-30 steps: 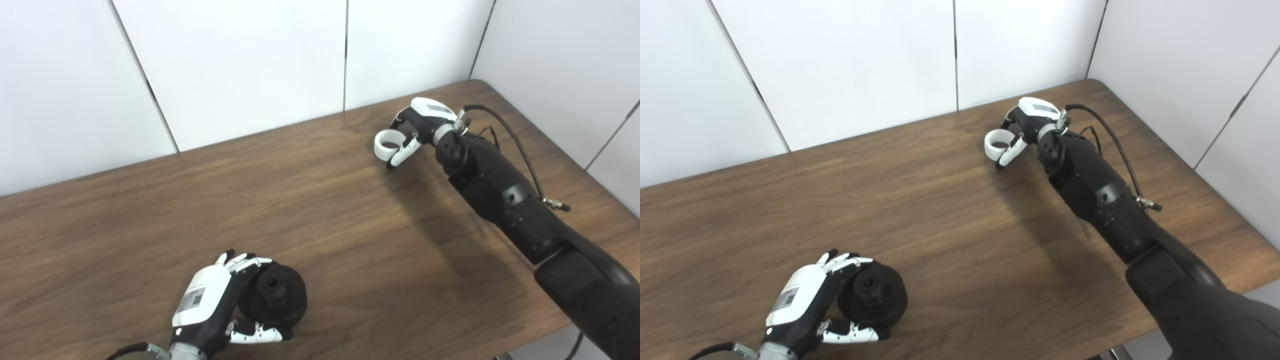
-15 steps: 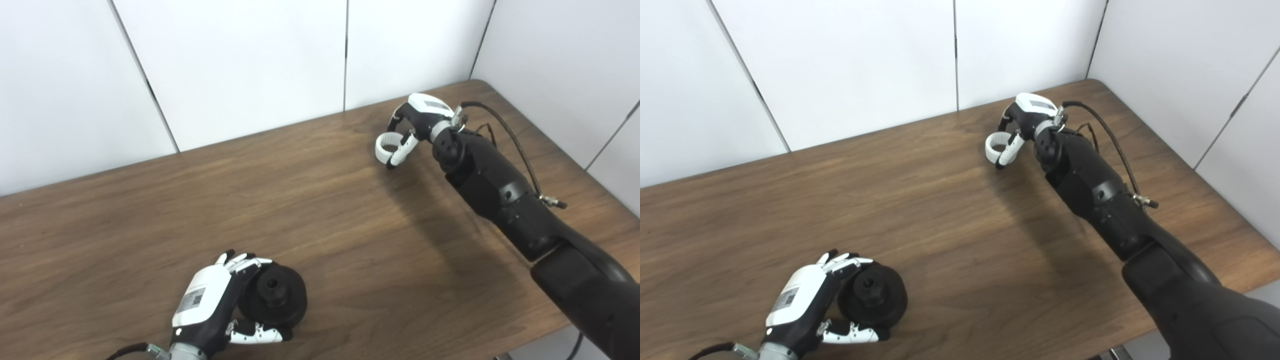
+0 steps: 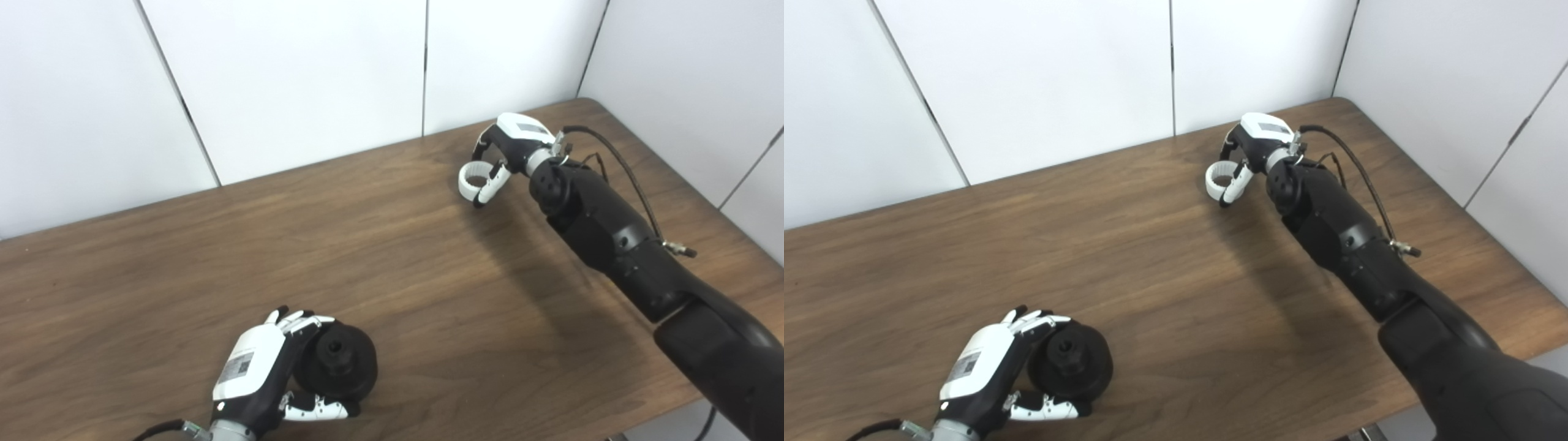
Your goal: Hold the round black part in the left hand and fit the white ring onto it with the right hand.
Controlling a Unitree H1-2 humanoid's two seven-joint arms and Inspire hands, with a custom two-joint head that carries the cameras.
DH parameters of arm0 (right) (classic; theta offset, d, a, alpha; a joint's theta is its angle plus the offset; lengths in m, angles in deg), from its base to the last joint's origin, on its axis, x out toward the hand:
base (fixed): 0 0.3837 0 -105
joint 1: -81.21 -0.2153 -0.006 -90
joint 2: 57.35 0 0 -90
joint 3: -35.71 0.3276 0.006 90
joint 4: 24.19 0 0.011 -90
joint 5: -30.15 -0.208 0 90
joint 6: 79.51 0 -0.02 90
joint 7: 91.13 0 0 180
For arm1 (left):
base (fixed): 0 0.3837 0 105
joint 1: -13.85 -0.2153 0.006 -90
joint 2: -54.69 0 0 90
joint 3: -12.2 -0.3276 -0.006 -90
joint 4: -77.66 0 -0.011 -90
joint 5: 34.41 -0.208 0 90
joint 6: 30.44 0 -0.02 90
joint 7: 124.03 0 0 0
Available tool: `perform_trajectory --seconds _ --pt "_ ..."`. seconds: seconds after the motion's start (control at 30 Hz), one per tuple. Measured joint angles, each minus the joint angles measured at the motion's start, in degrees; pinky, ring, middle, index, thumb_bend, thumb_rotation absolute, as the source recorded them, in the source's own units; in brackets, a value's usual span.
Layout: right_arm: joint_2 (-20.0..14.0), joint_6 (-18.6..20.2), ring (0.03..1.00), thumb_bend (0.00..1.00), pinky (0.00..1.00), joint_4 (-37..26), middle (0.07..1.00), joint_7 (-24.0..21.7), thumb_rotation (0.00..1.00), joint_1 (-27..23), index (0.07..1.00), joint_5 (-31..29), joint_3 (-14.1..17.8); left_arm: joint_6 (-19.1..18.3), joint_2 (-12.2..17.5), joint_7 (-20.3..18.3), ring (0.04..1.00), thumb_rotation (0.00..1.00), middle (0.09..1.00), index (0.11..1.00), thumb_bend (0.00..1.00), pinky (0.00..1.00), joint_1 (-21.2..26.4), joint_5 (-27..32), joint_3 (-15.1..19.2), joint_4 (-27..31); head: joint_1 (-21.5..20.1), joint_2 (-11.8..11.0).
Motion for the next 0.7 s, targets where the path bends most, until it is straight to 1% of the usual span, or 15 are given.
perform_trajectory --seconds 0.07,0.17,0.23,0.27,0.3,0.33,0.37,0.5,0.53,0.6,0.67,0.7 --pt "-1.0 0.3 0.895 0.52 1.0 -3.1 0.799 -2.5 0.14 0.3 0.486 0.1 -0.7 -1.0 -0.4 -0.3 0.901 0.05 0.785 0.482 0.52 1.0 -0.1 -0.5 -0.2 0.4 1.1 0.9" --pt "-2.0 1.6 0.895 0.52 1.0 -10.6 0.802 -7.2 0.14 0.2 0.485 0.6 -1.9 -2.0 -0.9 -1.0 0.907 0.05 0.782 0.481 0.52 1.0 -0.1 -1.3 -0.4 0.7 3.3 2.6" --pt "-2.1 2.8 0.898 0.52 1.0 -15.5 0.805 -11.0 0.14 -0.1 0.485 1.1 -2.3 -2.4 -1.4 -1.2 0.909 0.06 0.781 0.481 0.53 1.0 -0.1 -1.6 -0.5 0.7 3.5 2.7" --pt "-2.0 2.9 0.899 0.52 1.0 -17.6 0.805 -12.7 0.14 -0.2 0.485 1.1 -2.6 -2.6 -1.6 -1.2 0.909 0.06 0.779 0.48 0.53 1.0 0.0 -1.7 -0.6 0.7 6.1 4.6" --pt "-2.0 2.9 0.9 0.52 1.0 -20.1 0.805 -15.2 0.14 -0.3 0.485 1.1 -2.7 -3.0 -2.0 -1.3 0.909 0.06 0.779 0.48 0.53 1.0 0.0 -2.1 -0.8 0.8 6.2 4.6" --pt "-2.0 2.9 0.896 0.52 1.0 -22.1 0.802 -16.6 0.14 -0.5 0.485 1.1 -2.9 -3.3 -2.2 -1.3 0.91 0.06 0.779 0.48 0.53 1.0 0.0 -2.4 -1.0 0.8 7.3 5.4" --pt "-2.0 3.0 0.895 0.52 1.0 -25.0 0.804 -18.8 0.14 -0.6 0.485 1.1 -3.1 -3.5 -2.5 -1.3 0.907 0.06 0.778 0.48 0.53 1.0 0.1 -2.9 -1.2 0.8 8.0 5.6" --pt "-1.4 3.0 0.896 0.53 1.0 -35.5 0.8 -26.7 0.14 -0.8 0.484 1.6 -3.4 -3.7 -3.1 -1.4 0.903 0.06 0.777 0.48 0.52 1.0 0.3 -4.1 -1.9 0.7 9.4 6.3" --pt "-1.0 2.9 0.879 0.53 1.0 -37.5 0.789 -27.9 0.14 -0.8 0.483 1.8 -3.5 -3.8 -3.2 -1.4 0.902 0.06 0.778 0.48 0.52 1.0 0.4 -4.4 -2.0 0.7 10.0 6.8" --pt "-0.8 2.9 0.872 0.53 1.0 -40.8 0.784 -29.7 0.14 -0.4 0.482 2.2 -4.3 -3.8 -3.3 -1.5 0.902 0.06 0.779 0.48 0.53 1.0 0.6 -4.7 -2.2 0.6 10.4 7.0" --pt "-0.5 2.8 0.867 0.53 1.0 -43.7 0.784 -31.0 0.14 0.4 0.482 2.6 -5.0 -4.0 -3.4 -1.7 0.907 0.06 0.784 0.48 0.53 1.0 0.7 -5.0 -2.4 0.5 11.4 7.8" --pt "-0.1 2.8 0.865 0.53 1.0 -44.8 0.784 -31.6 0.14 0.7 0.482 2.8 -5.2 -4.2 -3.6 -1.8 0.909 0.06 0.787 0.48 0.53 1.0 0.8 -5.2 -2.5 0.5 11.4 7.9"
